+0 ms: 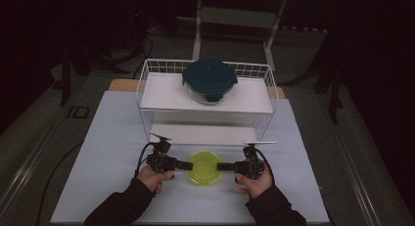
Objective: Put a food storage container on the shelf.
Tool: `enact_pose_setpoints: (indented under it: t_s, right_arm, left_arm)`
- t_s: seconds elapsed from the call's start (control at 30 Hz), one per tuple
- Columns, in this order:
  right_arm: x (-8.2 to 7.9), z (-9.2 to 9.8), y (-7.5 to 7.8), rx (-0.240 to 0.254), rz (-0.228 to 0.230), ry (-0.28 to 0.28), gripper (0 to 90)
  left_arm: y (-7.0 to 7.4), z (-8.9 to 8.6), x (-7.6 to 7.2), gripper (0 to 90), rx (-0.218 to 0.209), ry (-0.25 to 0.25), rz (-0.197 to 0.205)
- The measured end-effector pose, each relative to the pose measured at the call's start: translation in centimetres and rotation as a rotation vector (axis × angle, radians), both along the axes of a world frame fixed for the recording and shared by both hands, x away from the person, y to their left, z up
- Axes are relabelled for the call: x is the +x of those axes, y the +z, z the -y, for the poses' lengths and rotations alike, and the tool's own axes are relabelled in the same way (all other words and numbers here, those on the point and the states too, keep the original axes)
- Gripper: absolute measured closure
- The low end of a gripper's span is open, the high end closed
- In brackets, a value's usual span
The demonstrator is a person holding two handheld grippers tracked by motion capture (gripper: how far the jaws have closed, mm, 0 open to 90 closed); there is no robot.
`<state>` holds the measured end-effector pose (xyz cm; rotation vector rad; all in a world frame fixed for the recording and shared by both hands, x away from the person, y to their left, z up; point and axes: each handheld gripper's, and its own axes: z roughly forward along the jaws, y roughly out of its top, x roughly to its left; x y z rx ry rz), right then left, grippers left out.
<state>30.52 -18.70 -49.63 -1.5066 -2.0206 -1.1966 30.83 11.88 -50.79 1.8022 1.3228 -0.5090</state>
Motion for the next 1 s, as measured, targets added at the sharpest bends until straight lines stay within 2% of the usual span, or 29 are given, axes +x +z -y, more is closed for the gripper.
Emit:
enact_pose_setpoints:
  t_s: [0.1,0.2,0.57,0.8,0.83,0.9,0.93,1.0]
  right_arm:
    - [-0.4,-0.3,0.6,-0.043,0.042,0.006,81.7]
    - [-0.5,-0.2,1.0,-0.049,0.062,0.010,81.7]
    - [-1.0,-0.4,2.8,-0.081,0.140,0.035,81.6]
    - [-1.3,-0.4,4.7,-0.073,0.187,0.032,81.7]
    - [-1.4,-0.4,5.3,-0.069,0.197,0.033,81.7]
    - [-1.4,-0.5,5.7,-0.068,0.201,0.035,81.7]
    - [-1.5,-0.5,6.4,-0.068,0.218,0.037,81.7]
    - [-1.5,-0.6,7.0,-0.066,0.229,0.037,81.7]
  left_arm:
    - [0.3,0.2,-0.3,79.5,0.014,0.000,0.023]
    - [0.6,0.2,-0.5,79.6,0.001,0.000,0.025]
    - [2.2,0.1,-1.0,79.7,-0.004,-0.009,0.067]
    - [3.9,-0.1,-1.2,79.7,-0.014,-0.005,0.103]
    - [4.8,-0.3,-1.3,79.7,-0.021,-0.005,0.117]
    - [5.0,-0.3,-1.4,79.7,-0.020,-0.005,0.123]
    - [5.8,-0.4,-1.5,79.7,-0.022,-0.004,0.135]
    - [6.1,-0.5,-1.5,79.7,-0.020,-0.004,0.141]
